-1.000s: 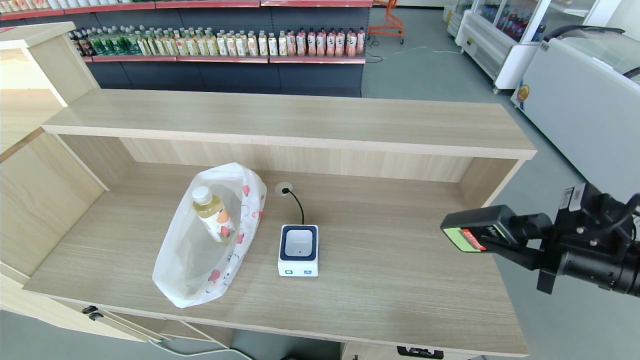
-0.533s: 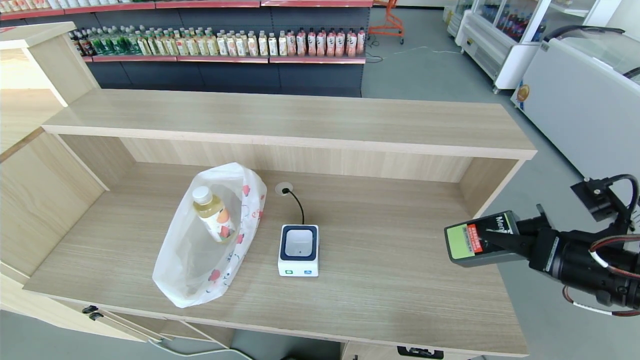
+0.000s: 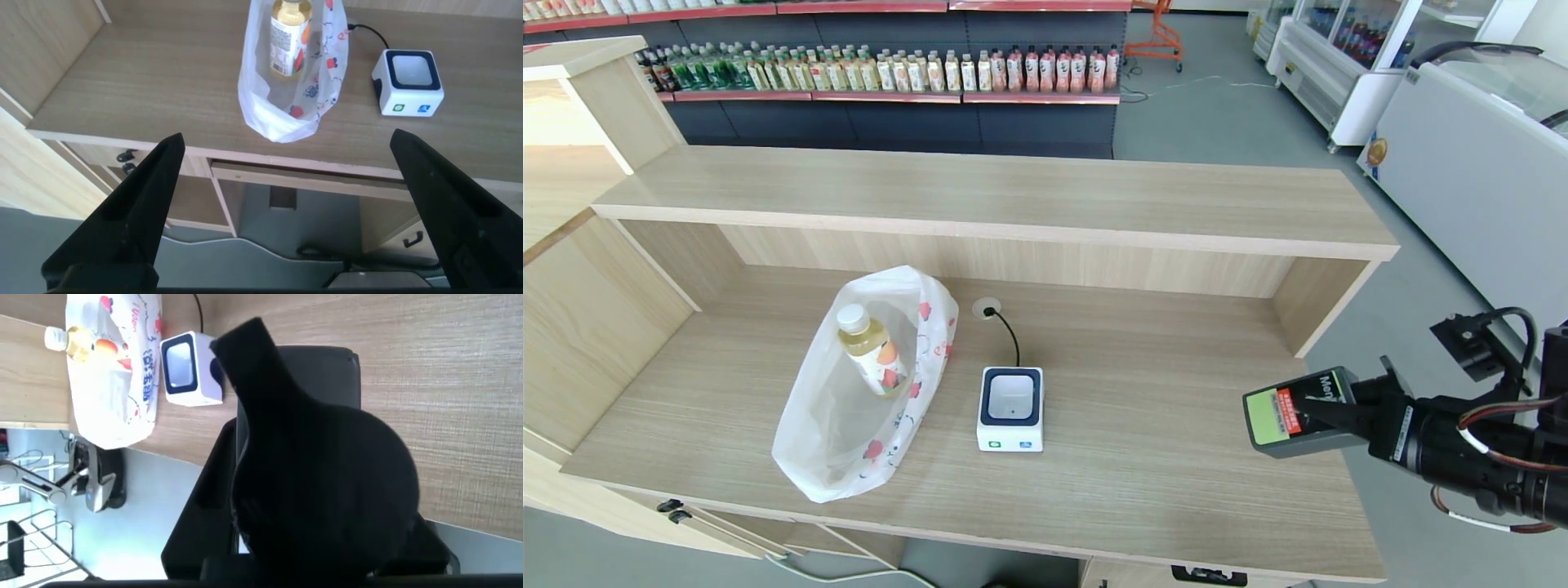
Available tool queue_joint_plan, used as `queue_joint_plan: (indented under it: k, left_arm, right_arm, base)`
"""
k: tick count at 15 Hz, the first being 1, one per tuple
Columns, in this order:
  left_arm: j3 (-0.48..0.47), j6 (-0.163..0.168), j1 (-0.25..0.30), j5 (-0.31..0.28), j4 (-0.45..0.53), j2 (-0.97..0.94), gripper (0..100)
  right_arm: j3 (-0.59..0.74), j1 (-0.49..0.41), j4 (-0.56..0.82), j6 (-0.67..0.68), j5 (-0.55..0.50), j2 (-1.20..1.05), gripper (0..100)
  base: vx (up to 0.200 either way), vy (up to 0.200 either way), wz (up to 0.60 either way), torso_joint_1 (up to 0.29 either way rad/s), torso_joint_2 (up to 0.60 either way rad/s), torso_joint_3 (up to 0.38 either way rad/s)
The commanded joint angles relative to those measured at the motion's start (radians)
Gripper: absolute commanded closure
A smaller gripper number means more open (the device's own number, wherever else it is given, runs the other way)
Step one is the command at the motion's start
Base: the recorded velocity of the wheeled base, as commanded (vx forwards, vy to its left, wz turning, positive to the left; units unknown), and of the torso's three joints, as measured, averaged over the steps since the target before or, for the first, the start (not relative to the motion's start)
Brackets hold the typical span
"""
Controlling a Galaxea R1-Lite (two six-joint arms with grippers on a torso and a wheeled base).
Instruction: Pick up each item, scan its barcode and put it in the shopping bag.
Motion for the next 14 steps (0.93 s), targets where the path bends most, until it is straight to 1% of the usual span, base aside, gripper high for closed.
queue_joint_plan:
  k: [1, 8, 11, 12, 13, 14]
  left_arm:
    - [0.000, 0.000, 0.000, 0.000, 0.000, 0.000, 0]
    - [0.000, -0.008, 0.000, 0.000, -0.002, 0.000, 0]
    - [0.000, -0.007, 0.000, 0.000, -0.002, 0.000, 0]
    - [0.000, -0.005, 0.000, 0.000, 0.000, 0.000, 0]
    - [0.000, -0.003, 0.000, 0.000, 0.000, 0.000, 0]
    - [0.000, -0.003, 0.000, 0.000, 0.000, 0.000, 0]
  right_arm:
    - [0.000, 0.013, 0.000, 0.000, -0.001, 0.002, 100]
    - [-0.012, 0.058, 0.008, 0.000, 0.002, -0.028, 100]
    - [-0.008, 0.070, 0.014, -0.005, -0.001, -0.022, 100]
    - [-0.012, 0.069, 0.018, -0.023, -0.002, -0.013, 100]
    - [-0.020, 0.059, 0.018, -0.080, -0.008, 0.024, 100]
    - [-0.037, 0.056, 0.018, -0.095, -0.017, 0.047, 100]
  base:
    - [0.000, 0.000, 0.00, 0.000, 0.00, 0.000]
    - [0.000, 0.200, 0.00, 0.002, 0.00, 0.003]
    - [0.000, 0.200, 0.00, 0.002, 0.00, 0.002]
    - [0.000, 0.200, 0.00, 0.007, 0.00, 0.002]
    - [0.000, 0.200, 0.00, 0.002, 0.01, -0.002]
    - [0.000, 0.200, 0.00, 0.002, 0.00, 0.012]
